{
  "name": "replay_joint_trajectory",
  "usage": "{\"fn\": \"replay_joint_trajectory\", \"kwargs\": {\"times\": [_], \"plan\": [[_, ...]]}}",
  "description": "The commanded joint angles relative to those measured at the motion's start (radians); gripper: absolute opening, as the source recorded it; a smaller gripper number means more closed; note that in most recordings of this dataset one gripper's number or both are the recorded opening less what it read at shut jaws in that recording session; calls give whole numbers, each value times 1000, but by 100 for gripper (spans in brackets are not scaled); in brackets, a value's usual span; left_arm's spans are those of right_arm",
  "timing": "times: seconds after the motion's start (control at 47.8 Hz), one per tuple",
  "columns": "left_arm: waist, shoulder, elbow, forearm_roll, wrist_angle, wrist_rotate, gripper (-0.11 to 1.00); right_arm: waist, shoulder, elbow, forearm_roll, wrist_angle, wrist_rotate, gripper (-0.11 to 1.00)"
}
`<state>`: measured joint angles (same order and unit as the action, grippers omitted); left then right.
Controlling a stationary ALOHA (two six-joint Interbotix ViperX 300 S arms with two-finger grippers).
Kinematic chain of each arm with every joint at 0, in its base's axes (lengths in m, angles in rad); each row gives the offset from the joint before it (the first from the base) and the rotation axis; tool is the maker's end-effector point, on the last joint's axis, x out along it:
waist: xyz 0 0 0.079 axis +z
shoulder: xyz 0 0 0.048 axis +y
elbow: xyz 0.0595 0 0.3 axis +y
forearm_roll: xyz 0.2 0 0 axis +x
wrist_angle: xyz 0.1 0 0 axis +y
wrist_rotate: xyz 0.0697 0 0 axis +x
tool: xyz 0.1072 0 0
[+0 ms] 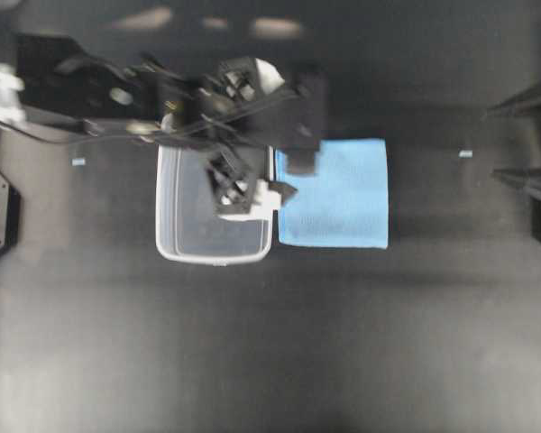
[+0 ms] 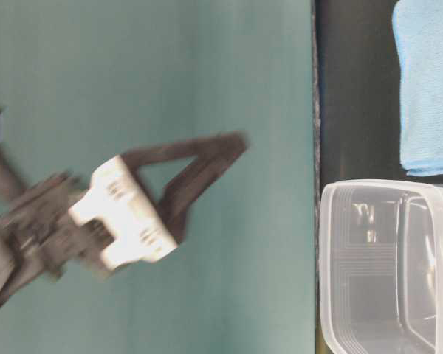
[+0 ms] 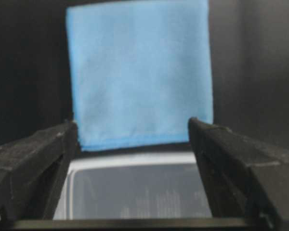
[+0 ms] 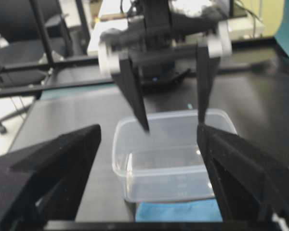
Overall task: Place the blue towel into the container with the left arm.
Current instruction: 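Move the left gripper over the blue towel and pinch its edge, then lift the blue towel with the left gripper and carry it over the container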
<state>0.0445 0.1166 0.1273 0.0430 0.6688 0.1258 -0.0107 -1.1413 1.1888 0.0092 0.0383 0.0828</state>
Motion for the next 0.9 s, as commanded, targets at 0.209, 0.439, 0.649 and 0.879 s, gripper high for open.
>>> {"fn": "replay_joint_trajectory", "kwargs": {"times": [0.209, 0.439, 0.649, 0.879], "plan": [[-2, 252, -196, 3, 66, -2, 89, 6, 3, -6, 2, -11, -2, 78], [0, 382, -245, 3, 72, -3, 89, 6, 2, 0, 3, -12, -2, 78], [-3, 431, -244, 3, 52, -3, 89, 6, 3, 8, 3, -12, 8, 78], [-11, 456, -239, 3, 29, -2, 88, 6, 3, 8, 3, -15, 14, 78]]}}
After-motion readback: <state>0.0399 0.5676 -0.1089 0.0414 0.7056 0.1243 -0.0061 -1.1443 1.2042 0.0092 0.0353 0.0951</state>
